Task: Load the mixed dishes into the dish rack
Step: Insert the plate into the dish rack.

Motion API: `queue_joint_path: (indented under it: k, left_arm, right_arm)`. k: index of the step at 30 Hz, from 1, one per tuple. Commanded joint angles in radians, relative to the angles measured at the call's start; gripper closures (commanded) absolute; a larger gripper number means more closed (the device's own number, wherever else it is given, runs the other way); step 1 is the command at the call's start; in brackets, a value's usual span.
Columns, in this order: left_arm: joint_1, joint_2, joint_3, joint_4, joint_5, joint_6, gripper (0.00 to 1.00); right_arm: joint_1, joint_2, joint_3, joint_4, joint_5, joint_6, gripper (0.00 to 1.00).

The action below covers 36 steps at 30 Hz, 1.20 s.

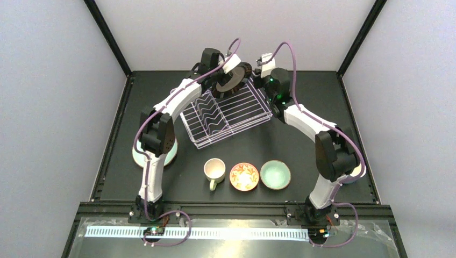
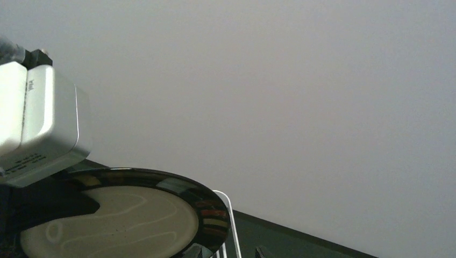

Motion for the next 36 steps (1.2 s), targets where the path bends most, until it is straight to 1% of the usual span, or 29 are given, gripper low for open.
queue_joint_path:
  k: [1, 16, 27, 36]
  left_arm:
    - [0.018, -0.059, 0.087, 0.162, -0.025, 0.019, 0.99]
    - [0.043, -0.056, 0.106, 0.188, -0.046, 0.034, 0.99]
    - [0.069, -0.023, 0.105, 0.199, 0.006, 0.025, 0.99]
    - [0.075, -0.001, 0.099, 0.182, 0.040, 0.020, 0.99]
  right_arm:
    - [0.006, 0.025, 0.039, 0.008, -0.004, -0.028, 0.43]
    - [0.006, 0.094, 0.109, 0.009, -0.021, -0.058, 0.43]
    - [0.006, 0.151, 0.156, 0.014, -0.030, -0.074, 0.43]
    - [0.006, 0.187, 0.161, 0.030, -0.029, -0.069, 0.43]
